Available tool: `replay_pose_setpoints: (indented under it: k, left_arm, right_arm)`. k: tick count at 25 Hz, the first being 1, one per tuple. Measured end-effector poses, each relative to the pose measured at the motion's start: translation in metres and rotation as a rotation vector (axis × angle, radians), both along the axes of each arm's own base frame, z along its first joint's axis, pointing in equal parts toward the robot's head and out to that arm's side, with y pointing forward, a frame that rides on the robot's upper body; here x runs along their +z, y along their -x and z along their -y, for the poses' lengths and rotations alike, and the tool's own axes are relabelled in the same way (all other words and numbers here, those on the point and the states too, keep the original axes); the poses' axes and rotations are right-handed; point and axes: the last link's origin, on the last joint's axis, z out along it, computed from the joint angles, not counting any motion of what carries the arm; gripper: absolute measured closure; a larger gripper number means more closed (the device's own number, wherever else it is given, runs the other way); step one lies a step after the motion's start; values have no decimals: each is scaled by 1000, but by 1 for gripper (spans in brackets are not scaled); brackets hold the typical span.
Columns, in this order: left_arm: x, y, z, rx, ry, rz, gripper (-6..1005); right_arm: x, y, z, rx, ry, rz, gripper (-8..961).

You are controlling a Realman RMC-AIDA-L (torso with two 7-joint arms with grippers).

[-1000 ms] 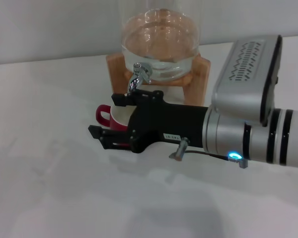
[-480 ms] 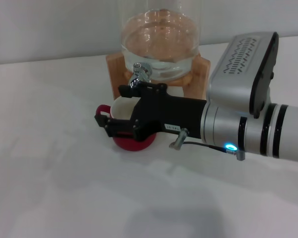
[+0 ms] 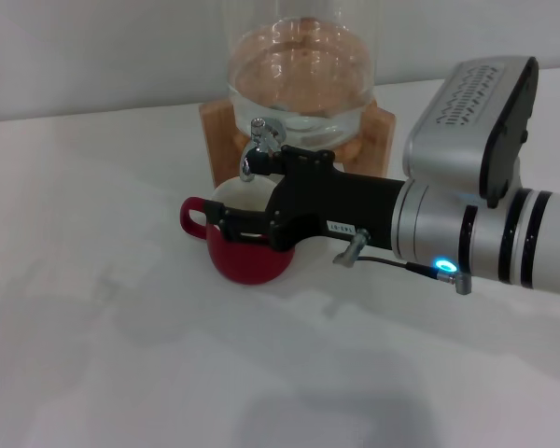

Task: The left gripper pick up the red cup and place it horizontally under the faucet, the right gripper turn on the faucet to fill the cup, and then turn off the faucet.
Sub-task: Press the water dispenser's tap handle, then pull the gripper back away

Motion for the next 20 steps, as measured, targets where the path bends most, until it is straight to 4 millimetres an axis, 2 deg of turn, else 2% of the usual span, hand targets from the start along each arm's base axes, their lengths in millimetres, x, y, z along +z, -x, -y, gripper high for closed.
replay_pose_setpoints:
  k: [20]
  left_arm:
    - [-1,-2,2,-20,8,-8,124]
  right_arm:
    - [7,-7,-4,-26,-12,-7,157]
